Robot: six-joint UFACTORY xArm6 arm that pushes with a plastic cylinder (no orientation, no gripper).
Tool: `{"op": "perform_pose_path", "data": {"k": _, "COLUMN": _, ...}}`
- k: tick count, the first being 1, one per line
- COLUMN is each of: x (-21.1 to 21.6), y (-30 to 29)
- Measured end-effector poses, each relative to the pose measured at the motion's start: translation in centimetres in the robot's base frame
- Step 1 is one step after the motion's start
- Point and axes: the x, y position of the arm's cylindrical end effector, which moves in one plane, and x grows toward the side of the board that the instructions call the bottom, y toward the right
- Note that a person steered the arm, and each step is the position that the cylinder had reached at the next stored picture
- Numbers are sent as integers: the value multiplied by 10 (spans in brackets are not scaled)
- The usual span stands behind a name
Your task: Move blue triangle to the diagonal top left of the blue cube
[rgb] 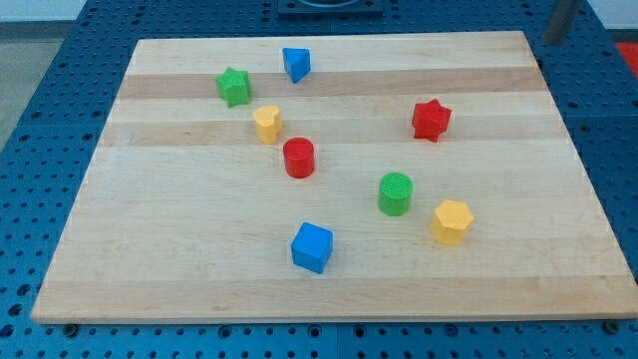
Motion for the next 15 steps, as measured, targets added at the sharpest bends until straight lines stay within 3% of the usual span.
{"op": "perform_pose_path", "data": {"k": 1, "x": 35, "y": -46}}
{"op": "perform_pose_path", "data": {"k": 3, "x": 18, "y": -156}}
{"op": "perform_pose_path", "data": {"k": 5, "x": -35, "y": -260}}
{"op": "perform_pose_path", "data": {"k": 7, "x": -26, "y": -385}}
{"op": "perform_pose_path", "data": {"k": 15, "x": 158, "y": -336}}
